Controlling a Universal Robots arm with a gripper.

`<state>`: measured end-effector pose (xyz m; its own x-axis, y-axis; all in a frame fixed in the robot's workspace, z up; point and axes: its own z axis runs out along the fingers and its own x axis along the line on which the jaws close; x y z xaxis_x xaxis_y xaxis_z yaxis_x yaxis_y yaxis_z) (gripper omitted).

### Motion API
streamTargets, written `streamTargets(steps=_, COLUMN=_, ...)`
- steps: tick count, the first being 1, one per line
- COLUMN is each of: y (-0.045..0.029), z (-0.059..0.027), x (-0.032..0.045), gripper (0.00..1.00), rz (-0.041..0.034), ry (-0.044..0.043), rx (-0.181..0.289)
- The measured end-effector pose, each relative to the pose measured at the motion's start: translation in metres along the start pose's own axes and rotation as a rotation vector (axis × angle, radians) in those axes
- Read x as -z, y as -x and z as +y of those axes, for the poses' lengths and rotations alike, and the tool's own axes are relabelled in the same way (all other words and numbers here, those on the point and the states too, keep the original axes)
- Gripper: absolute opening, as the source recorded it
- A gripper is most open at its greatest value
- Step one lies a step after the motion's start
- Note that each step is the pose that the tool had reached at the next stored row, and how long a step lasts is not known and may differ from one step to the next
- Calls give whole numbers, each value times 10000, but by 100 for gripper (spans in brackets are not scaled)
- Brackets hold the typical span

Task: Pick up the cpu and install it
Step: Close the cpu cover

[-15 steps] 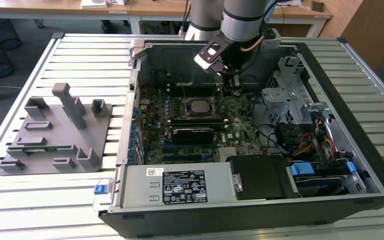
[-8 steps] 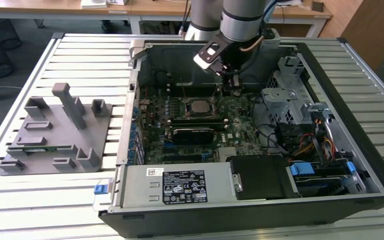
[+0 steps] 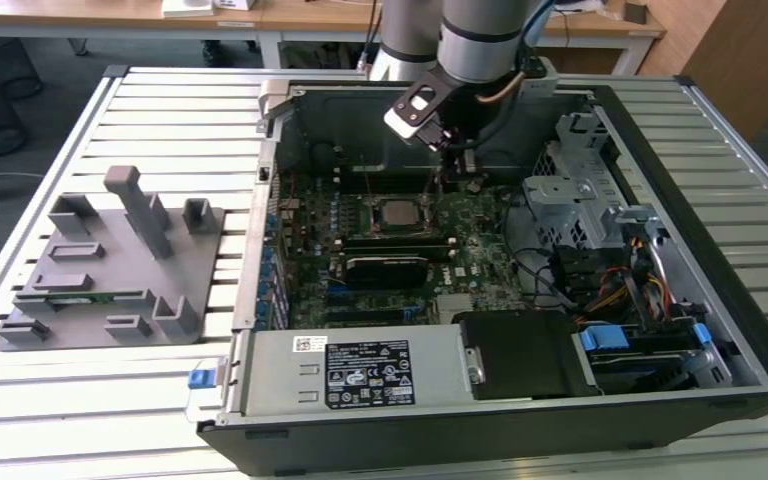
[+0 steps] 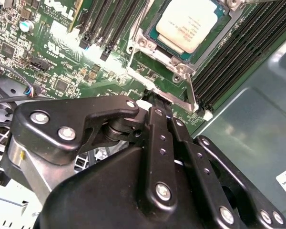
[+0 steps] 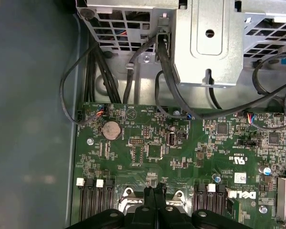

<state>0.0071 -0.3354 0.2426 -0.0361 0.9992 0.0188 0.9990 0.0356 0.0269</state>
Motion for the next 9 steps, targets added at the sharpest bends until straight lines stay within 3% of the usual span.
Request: streamTargets(steps=9, y=-6, z=-146, x=2, gripper=11, rz=1, ry=1, rx=0)
